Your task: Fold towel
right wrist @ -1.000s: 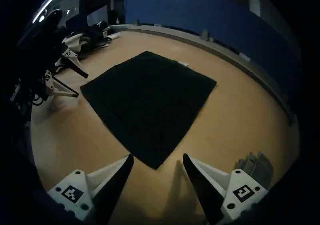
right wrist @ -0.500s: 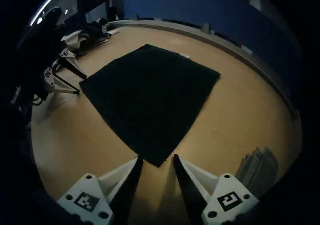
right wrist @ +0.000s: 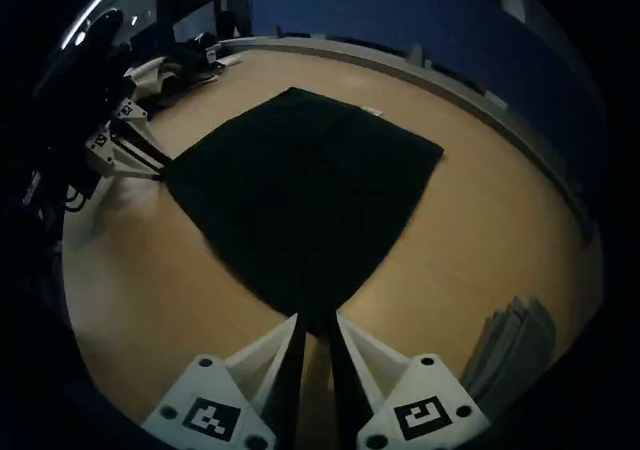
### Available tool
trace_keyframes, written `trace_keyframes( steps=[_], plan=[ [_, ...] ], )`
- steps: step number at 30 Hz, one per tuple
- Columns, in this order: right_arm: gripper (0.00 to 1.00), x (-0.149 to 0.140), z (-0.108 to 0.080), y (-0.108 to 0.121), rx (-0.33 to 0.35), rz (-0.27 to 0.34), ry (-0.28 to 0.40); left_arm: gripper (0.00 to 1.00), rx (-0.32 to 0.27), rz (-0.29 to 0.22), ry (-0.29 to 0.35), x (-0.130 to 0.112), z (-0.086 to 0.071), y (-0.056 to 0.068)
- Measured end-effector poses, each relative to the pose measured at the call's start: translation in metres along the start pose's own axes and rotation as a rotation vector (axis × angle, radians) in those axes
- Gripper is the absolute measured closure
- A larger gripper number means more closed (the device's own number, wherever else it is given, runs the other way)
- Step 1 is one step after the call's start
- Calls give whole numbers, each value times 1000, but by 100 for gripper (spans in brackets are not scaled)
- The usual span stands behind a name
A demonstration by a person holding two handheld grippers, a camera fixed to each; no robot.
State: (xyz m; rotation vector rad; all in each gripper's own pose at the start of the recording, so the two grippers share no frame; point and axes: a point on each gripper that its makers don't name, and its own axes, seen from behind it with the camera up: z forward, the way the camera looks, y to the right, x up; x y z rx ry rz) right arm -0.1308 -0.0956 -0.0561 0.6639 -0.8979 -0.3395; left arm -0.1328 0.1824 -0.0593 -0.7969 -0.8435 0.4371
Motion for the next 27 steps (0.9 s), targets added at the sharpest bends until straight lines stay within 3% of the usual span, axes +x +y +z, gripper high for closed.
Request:
trace_keyframes(
  steps=[5,18,27],
  plan=[
    [89,3,-1,0,6,23,8,87,42,-8,1,2,-2,-11],
    [92,10,-8,-2,3,19,22,89,33,-28,20,10,-8,-10],
    [93,24,-23,-2,-2,25,49,89,46,-43,42,23,-20,-15]
  ],
)
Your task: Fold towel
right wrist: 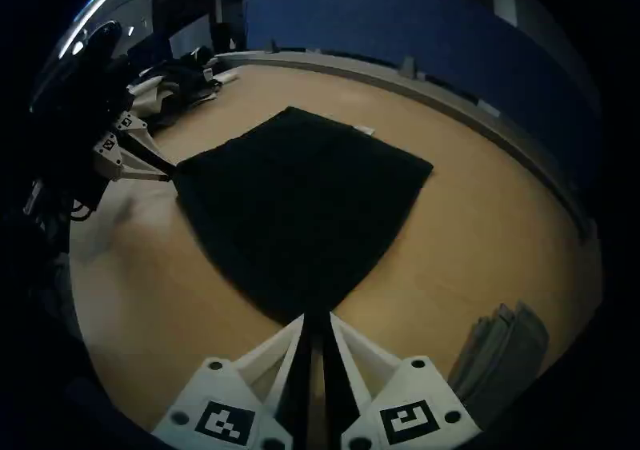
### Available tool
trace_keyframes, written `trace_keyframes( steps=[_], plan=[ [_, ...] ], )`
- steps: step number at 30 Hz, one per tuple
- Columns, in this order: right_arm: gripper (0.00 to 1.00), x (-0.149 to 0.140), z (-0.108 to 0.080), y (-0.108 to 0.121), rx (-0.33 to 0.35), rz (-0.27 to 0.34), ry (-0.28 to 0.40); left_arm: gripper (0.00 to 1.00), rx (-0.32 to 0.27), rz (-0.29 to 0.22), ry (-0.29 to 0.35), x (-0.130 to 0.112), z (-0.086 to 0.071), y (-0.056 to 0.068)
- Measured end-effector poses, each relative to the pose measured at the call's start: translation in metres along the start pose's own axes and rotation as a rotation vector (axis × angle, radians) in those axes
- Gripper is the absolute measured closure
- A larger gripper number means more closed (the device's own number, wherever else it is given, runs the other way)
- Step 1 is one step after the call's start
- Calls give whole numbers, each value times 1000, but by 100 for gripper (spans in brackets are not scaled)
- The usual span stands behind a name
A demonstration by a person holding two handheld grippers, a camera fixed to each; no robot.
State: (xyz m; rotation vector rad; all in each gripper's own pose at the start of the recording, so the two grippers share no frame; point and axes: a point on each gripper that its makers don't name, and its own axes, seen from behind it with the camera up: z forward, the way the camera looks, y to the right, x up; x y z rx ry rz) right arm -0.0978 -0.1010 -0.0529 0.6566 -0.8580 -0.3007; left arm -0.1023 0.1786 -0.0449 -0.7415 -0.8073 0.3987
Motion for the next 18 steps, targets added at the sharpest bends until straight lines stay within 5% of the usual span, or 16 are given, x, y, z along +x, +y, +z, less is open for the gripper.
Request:
trace_keyframes(
  steps=[18],
  plan=[
    [93,69,-70,3,-26,36,139,90,50,-26,49,49,-63,-11]
  ],
)
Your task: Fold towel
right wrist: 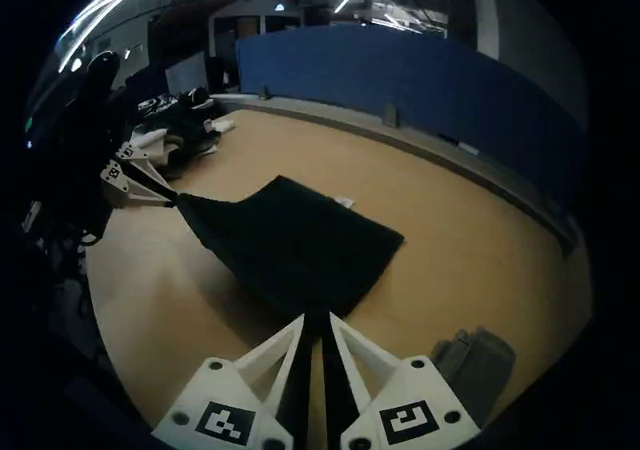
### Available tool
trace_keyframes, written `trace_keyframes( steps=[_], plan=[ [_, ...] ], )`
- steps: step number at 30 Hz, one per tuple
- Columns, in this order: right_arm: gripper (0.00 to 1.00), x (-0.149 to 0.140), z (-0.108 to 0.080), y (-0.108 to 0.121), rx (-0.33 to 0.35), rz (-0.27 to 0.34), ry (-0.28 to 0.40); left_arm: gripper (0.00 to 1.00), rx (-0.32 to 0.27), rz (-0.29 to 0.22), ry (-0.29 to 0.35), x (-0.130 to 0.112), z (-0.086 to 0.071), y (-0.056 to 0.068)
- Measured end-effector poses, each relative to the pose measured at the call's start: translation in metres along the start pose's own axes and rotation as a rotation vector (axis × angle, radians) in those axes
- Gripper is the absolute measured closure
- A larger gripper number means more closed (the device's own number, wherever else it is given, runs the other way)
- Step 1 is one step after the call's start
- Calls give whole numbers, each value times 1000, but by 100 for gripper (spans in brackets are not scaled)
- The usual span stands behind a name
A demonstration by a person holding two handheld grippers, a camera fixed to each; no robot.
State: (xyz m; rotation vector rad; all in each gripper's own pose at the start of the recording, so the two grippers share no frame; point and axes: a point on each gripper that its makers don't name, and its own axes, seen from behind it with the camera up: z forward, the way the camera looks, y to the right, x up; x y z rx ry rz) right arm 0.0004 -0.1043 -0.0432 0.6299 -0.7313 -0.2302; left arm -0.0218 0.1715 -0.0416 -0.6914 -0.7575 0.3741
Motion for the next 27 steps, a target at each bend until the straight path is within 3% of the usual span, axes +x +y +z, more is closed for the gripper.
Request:
trace_keyframes(
  steps=[11,27],
  plan=[
    [93,27,-38,-2,-19,24,45,90,29,-9,24,27,-38,5],
    [93,29,-54,-10,-20,25,47,90,31,-26,13,25,-55,16]
  ],
)
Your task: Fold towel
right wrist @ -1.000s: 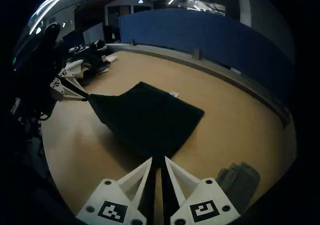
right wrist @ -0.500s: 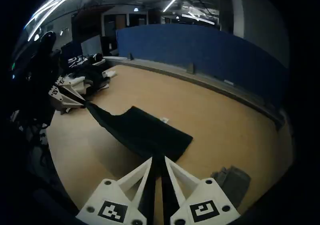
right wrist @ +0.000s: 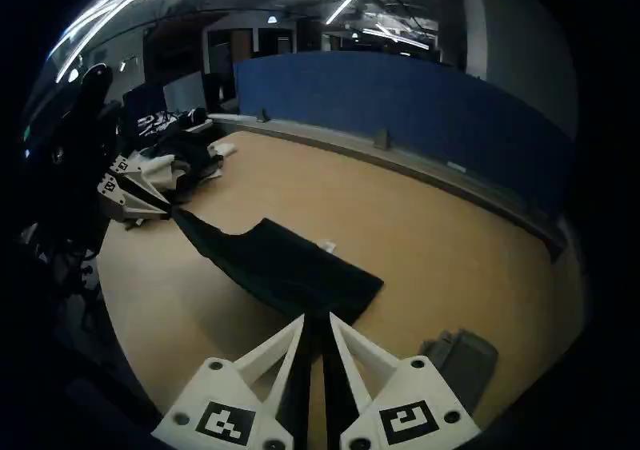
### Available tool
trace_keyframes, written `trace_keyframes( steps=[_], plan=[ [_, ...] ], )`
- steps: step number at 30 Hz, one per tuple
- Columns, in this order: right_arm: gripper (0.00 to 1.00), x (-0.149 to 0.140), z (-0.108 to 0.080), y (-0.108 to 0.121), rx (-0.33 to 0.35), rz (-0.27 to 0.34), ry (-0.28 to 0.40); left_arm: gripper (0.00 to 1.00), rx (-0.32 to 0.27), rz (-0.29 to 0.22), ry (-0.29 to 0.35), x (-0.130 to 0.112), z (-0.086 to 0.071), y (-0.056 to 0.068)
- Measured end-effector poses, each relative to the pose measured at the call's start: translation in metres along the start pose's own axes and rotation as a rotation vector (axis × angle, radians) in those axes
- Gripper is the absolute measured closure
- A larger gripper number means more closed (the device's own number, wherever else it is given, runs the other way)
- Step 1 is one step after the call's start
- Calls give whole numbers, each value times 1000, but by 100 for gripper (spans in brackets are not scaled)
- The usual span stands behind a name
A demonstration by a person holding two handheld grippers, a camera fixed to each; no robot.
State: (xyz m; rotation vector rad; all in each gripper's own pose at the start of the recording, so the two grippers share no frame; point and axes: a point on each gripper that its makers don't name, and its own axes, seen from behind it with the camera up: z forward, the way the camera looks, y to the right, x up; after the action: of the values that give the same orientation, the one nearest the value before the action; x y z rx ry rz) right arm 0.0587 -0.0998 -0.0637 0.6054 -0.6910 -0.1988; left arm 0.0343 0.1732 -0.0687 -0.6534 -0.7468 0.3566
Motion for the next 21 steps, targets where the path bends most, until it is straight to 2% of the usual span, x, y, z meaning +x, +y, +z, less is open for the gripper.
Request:
trace_keyframes(
  steps=[9,16,21],
  plan=[
    [93,4,-4,1,-2,11,9,90,-2,-28,8,3,-4,1],
    [93,3,2,3,-8,11,-4,90,0,-22,-6,3,1,-1],
    [93,-1,11,8,-8,20,-27,90,-1,-22,-24,4,10,-5]
  ],
)
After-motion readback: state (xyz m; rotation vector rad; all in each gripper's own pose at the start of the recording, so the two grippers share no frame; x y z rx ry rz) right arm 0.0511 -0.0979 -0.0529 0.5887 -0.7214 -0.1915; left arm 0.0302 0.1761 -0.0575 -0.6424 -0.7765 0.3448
